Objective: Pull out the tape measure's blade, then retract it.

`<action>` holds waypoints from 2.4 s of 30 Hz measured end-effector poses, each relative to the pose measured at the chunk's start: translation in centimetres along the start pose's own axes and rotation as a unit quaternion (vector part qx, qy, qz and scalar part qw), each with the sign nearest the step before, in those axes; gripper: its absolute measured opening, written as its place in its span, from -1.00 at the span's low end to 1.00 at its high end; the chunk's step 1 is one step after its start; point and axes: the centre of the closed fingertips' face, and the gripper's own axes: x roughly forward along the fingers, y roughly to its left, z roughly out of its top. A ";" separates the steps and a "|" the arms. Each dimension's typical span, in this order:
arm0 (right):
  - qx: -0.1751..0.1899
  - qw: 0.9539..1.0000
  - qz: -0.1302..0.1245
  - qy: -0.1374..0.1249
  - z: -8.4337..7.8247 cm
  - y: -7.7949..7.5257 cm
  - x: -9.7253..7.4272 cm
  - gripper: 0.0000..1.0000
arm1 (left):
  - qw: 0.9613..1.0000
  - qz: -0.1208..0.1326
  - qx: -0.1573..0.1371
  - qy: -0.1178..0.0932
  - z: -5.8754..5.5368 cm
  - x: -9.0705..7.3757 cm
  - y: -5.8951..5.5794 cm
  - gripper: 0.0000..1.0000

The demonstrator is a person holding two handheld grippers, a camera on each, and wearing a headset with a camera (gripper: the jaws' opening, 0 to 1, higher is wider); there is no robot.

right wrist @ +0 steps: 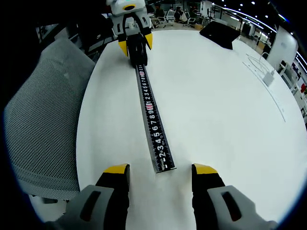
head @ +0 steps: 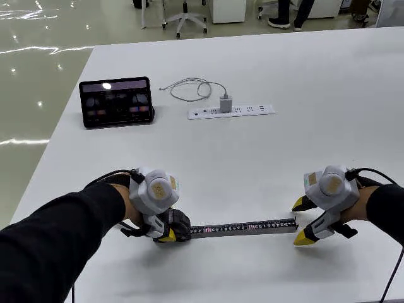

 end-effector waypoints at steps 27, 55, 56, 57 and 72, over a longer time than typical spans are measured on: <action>0.082 0.992 -0.068 -0.066 1.0 0.1 -1.1 0.58 | 0.969 0.079 -0.213 -0.096 -1.6 -3.3 2.3 1.00; 0.218 0.942 -0.183 -0.177 -3.5 5.1 -7.3 1.00 | 0.885 0.203 -0.344 -0.241 -7.9 -9.9 -2.4 1.00; 0.216 0.941 -0.185 -0.183 -3.5 5.2 -7.5 1.00 | 0.881 0.207 -0.348 -0.245 -8.1 -10.1 -2.4 1.00; 0.218 0.940 -0.185 -0.185 -3.7 5.5 -7.5 1.00 | 0.877 0.207 -0.355 -0.248 -8.3 -10.2 -2.5 1.00; 0.253 0.922 -0.226 -0.186 -6.9 8.2 -10.0 1.00 | 0.878 0.220 -0.334 -0.264 -8.6 -11.8 -5.5 1.00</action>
